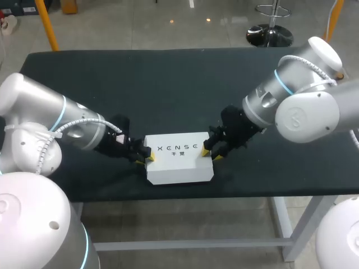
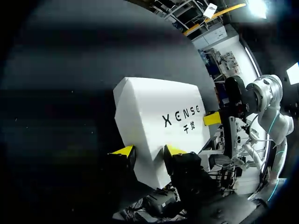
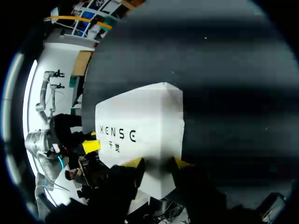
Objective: Assemble the packaging by folding the flat box into shape, placing the metal phone stand inside, and closing the box properly
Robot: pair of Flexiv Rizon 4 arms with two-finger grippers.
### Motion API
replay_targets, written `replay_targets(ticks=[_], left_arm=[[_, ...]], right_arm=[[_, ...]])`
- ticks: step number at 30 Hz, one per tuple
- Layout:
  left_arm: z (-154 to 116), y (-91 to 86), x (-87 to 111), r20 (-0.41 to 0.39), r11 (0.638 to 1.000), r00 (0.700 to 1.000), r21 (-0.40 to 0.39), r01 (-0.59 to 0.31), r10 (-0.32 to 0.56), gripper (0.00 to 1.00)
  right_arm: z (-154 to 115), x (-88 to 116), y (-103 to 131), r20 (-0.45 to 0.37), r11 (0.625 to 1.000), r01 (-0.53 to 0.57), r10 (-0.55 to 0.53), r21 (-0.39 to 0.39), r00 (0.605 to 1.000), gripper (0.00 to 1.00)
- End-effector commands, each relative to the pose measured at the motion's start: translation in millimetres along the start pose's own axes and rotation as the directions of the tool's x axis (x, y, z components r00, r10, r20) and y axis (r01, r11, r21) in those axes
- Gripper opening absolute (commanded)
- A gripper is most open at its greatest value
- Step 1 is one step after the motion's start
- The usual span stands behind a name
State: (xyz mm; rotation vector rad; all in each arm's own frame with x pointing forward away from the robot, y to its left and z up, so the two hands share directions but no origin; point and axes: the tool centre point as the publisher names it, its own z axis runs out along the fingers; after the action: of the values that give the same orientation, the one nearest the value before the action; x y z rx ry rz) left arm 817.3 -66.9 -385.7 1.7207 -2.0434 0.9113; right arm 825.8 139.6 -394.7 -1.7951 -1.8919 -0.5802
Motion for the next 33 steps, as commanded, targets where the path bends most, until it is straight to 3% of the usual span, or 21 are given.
replay_targets(ticks=[1,6,14,33], left_arm=[[14,-2.5,-3.4,-0.024,0.999,1.000,-0.038,0.000,-0.001,0.42],[15,-2.0,-2.4,-0.016,0.997,0.999,-0.066,0.027,-0.028,0.36],[15,-0.7,-0.7,0.004,0.993,0.999,-0.108,0.051,-0.051,0.38],[17,0.0,-2.1,0.012,0.990,0.998,-0.122,0.064,-0.063,0.39]], right_arm=[[8,1,6,-0.008,1.000,-0.001,0.001,0.008,1.000,0.43],[10,2,4,-0.013,1.000,-0.002,0.002,0.001,1.000,0.42],[11,3,2,-0.015,1.000,0.004,-0.004,-0.007,1.000,0.42],[9,5,-9,-0.069,0.994,0.087,-0.092,-0.064,0.993,0.44]])
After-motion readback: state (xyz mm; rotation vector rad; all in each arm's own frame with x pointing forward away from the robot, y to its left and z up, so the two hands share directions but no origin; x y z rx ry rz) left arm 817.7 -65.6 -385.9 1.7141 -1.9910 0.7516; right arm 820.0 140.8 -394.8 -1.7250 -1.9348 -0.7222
